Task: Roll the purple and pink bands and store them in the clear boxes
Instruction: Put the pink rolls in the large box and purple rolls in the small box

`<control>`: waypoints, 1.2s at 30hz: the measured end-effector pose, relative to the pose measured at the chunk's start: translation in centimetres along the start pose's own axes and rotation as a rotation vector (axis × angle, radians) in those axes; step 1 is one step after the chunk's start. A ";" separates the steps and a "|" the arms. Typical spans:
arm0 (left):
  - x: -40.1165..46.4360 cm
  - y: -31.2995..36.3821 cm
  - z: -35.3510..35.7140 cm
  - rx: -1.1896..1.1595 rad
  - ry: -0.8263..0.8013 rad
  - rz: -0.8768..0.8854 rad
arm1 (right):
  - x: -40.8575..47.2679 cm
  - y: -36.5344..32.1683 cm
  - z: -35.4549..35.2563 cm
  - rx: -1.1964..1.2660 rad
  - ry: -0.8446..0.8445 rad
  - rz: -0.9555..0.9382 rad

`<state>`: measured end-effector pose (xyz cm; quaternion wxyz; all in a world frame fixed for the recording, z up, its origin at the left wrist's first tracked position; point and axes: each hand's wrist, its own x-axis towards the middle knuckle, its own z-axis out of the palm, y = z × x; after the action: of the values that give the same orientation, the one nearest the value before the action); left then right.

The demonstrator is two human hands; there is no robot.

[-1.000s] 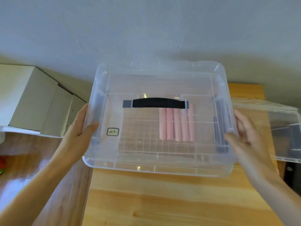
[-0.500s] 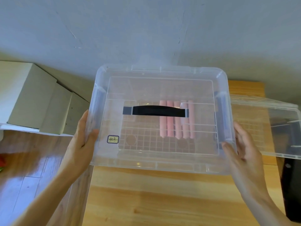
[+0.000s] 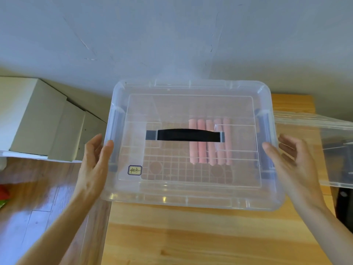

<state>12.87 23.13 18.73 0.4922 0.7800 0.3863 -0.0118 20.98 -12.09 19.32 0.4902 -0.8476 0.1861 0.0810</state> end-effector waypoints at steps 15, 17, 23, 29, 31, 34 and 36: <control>2.9 1.9 -0.3 0.061 0.080 -0.049 | 1.8 -0.9 1.0 0.009 -0.062 0.064; 2.3 1.7 0.4 0.091 0.110 0.011 | 1.7 -1.2 0.9 0.006 -0.059 0.032; 2.0 1.8 1.1 0.046 0.154 0.072 | 1.9 -1.2 0.6 0.037 -0.039 0.028; 1.4 1.8 1.7 0.040 0.205 0.121 | 2.3 -0.3 0.4 0.033 -0.009 0.039; 1.3 1.8 1.9 0.049 0.214 0.136 | 2.3 -0.3 0.3 0.027 -0.012 0.028; 1.2 1.7 1.9 0.088 0.194 0.163 | 2.4 -0.5 0.3 0.007 -0.020 0.026; 1.3 1.5 1.9 0.120 0.182 0.173 | 2.3 -0.7 0.2 -0.013 -0.022 0.020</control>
<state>15.39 22.11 18.40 0.4068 0.8363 0.3591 0.0783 23.41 -12.17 19.10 0.4859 -0.8479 0.1888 0.0963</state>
